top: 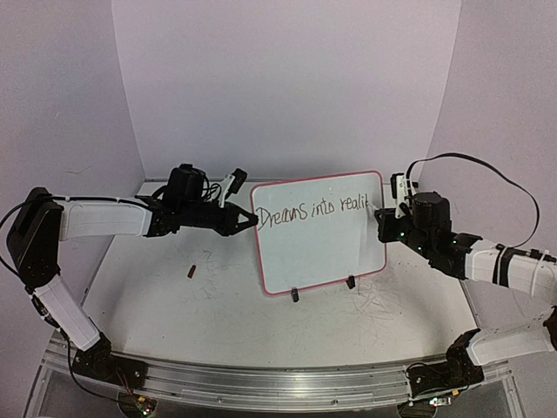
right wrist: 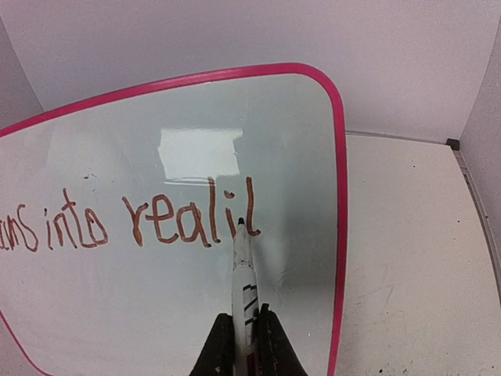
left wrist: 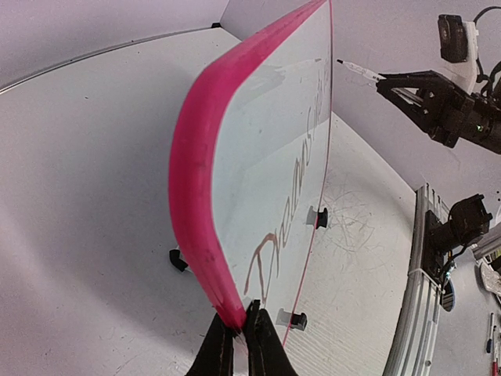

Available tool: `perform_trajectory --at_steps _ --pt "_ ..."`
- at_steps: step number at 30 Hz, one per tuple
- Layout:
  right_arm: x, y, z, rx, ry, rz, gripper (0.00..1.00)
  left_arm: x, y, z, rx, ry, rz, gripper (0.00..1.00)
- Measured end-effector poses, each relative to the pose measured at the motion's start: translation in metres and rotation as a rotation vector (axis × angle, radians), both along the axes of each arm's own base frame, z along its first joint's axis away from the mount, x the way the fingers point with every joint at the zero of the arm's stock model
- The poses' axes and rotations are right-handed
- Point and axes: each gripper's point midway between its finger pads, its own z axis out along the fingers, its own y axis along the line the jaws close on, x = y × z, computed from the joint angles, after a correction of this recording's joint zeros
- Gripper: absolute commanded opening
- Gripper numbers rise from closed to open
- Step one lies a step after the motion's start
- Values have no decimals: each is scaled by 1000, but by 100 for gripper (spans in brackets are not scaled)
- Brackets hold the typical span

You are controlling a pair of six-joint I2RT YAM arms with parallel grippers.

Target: Write a sentence on the whiteboard

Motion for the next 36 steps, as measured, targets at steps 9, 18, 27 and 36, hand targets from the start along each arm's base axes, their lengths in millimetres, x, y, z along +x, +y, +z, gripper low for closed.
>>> perform_trajectory --at_steps 9,18,27,36 --pt "5 4 -1 -3 1 3 0 0 0 0 1 -2 -1 0" --pt "10 5 2 0 -10 -3 0 0 0 0 2 -5 -2 0" --pt "15 -1 -3 -19 -7 -47 0 0 0 0 2 -5 -3 0" --pt "11 -10 11 -12 -35 -79 0 0 0 0 2 -6 -4 0"
